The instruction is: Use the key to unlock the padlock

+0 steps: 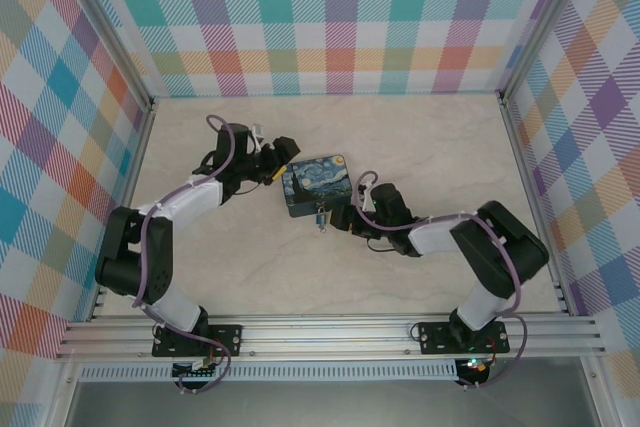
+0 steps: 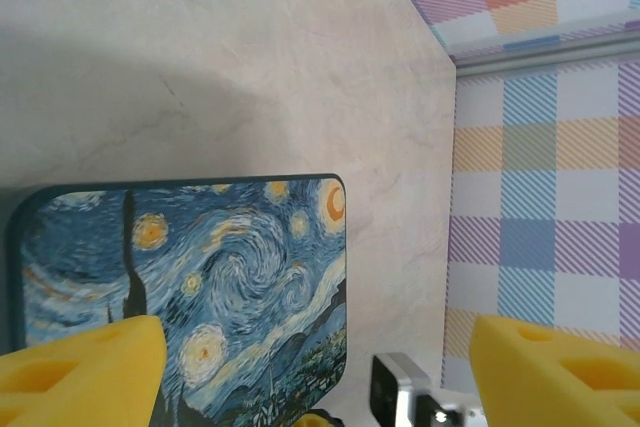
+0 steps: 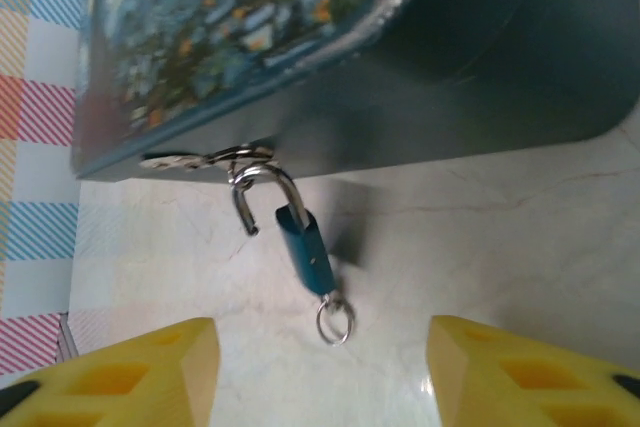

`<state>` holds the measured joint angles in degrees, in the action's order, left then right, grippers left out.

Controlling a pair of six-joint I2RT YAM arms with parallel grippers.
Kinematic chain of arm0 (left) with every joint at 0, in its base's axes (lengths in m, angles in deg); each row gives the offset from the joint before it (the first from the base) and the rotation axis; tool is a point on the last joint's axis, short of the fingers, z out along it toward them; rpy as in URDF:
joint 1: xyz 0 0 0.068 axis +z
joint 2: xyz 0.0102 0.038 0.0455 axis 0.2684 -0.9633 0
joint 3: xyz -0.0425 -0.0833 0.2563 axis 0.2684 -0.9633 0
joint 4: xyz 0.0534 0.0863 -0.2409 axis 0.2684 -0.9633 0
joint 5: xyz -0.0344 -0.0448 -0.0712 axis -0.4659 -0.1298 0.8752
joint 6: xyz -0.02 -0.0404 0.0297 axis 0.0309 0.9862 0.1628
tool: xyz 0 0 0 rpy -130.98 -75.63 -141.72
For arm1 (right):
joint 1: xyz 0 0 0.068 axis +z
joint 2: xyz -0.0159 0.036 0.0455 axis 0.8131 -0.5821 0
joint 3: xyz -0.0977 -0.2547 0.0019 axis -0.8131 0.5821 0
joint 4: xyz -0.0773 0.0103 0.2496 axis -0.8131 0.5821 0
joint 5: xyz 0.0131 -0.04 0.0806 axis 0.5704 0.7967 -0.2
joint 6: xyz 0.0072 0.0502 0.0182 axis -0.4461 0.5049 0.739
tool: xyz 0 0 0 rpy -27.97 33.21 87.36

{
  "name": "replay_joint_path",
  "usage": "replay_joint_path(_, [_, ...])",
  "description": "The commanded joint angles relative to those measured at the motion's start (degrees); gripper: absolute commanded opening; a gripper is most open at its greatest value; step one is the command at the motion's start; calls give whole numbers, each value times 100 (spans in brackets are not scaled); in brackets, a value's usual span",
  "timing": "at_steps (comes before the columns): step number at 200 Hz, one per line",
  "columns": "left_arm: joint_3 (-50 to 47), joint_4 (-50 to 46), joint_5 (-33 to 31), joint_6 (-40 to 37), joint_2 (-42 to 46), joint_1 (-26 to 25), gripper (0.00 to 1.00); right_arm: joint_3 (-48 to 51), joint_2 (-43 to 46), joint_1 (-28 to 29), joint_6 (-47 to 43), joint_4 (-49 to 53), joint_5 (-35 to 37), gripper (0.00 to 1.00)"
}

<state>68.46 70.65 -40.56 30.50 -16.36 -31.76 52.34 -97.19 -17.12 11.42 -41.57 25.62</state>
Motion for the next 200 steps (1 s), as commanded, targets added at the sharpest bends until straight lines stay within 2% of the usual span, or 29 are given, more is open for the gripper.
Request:
replay_joint_path(1, [292,20,329,-152,-191,36,79,-160,-418,169,513,-1070,339,52])
replay_joint_path(33, [455,-15,394,-172,-413,36,79,-263,-763,279,675,-1087,426,46])
replay_joint_path(101, [584,105,391,-125,-774,27,79,-247,-687,331,846,-705,556,36])
replay_joint_path(200, [735,135,452,-51,-1151,-43,79,-371,-863,464,939,-675,575,33])
